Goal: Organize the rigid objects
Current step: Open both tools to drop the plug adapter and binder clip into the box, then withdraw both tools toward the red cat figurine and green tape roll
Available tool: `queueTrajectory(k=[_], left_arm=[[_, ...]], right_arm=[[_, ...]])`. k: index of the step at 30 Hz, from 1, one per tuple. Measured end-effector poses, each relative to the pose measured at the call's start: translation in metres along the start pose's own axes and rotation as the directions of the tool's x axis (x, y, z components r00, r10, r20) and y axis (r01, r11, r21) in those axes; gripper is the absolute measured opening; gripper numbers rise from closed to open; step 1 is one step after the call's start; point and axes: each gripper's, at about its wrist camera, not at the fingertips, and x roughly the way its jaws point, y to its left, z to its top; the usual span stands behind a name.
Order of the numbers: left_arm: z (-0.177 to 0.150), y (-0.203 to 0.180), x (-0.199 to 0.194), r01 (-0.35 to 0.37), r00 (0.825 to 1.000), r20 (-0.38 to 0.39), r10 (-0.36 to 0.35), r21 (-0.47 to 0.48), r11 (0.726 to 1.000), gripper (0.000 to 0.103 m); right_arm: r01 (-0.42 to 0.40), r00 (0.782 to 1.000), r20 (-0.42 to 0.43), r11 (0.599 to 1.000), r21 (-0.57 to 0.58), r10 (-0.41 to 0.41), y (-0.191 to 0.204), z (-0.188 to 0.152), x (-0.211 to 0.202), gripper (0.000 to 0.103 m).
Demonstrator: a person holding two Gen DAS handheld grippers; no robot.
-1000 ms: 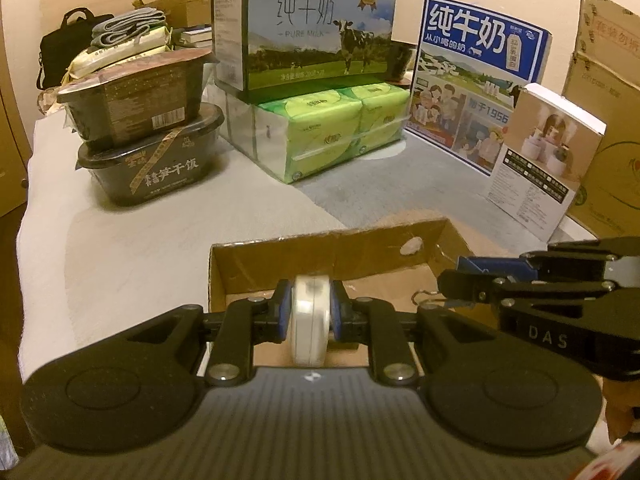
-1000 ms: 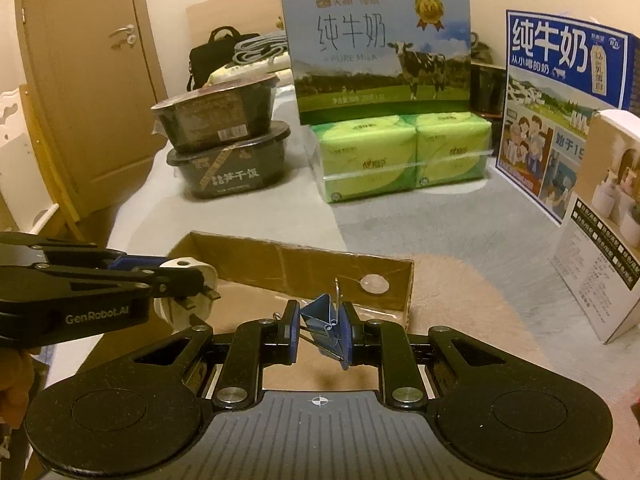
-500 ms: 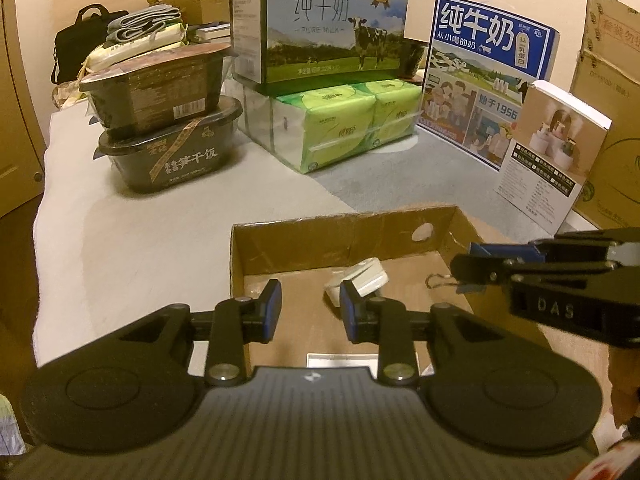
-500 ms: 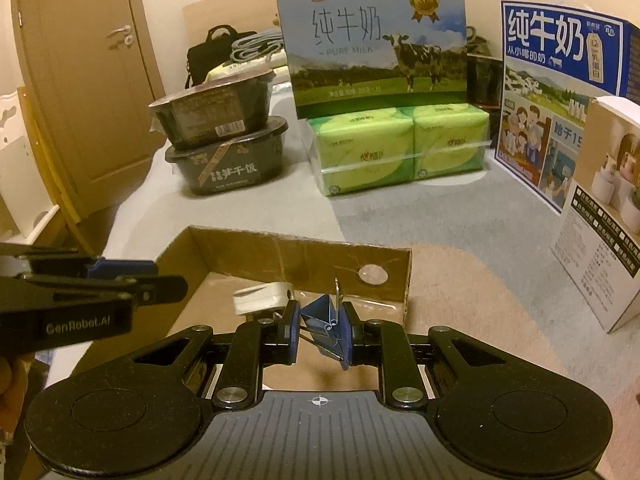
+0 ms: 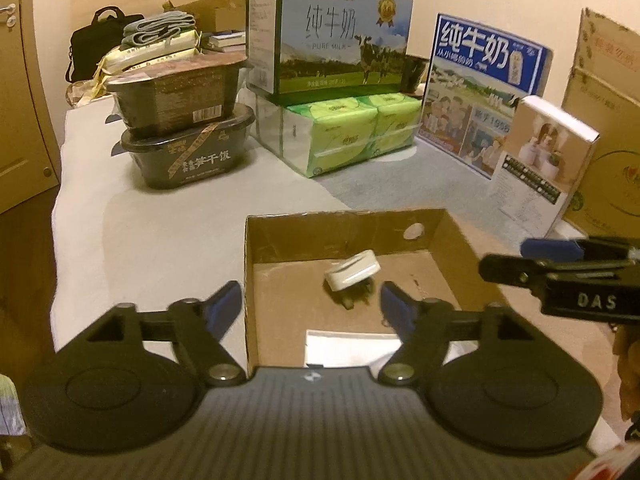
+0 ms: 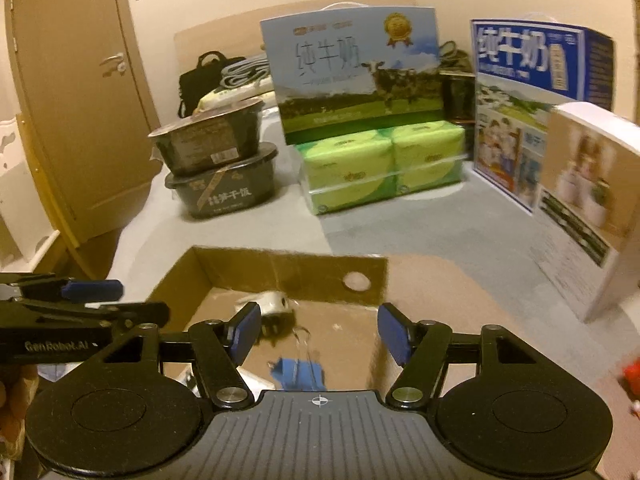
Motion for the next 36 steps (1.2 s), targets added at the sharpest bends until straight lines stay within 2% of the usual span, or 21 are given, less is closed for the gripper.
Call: queueTrajectory(k=[3, 13, 22, 36], left_arm=[[-0.005, -0.005, -0.017, 0.006, 1.0, 0.01, -0.006, -0.007, 1.0, 0.084], [-0.032, -0.033, -0.077, 0.011, 0.999, 0.03, -0.01, -0.022, 1.0, 0.097], [-0.067, -0.064, -0.116, 0.053, 0.999, 0.016, -0.052, -0.049, 0.997, 0.1], [-0.101, -0.11, -0.144, 0.132, 0.991, -0.012, -0.132, -0.034, 0.991, 0.101]], right_arm=[[0.024, 1.0, 0.002, 1.0, 0.012, -0.024, 0.0, -0.011, -0.025, 0.065], [0.069, 0.998, 0.009, 0.997, 0.044, -0.07, 0.006, -0.05, -0.105, 0.071], [0.108, 0.994, 0.015, 0.992, 0.067, -0.109, 0.012, -0.083, -0.161, 0.075], [0.19, 0.981, -0.001, 0.972, 0.141, -0.192, -0.018, -0.133, -0.226, 0.076]])
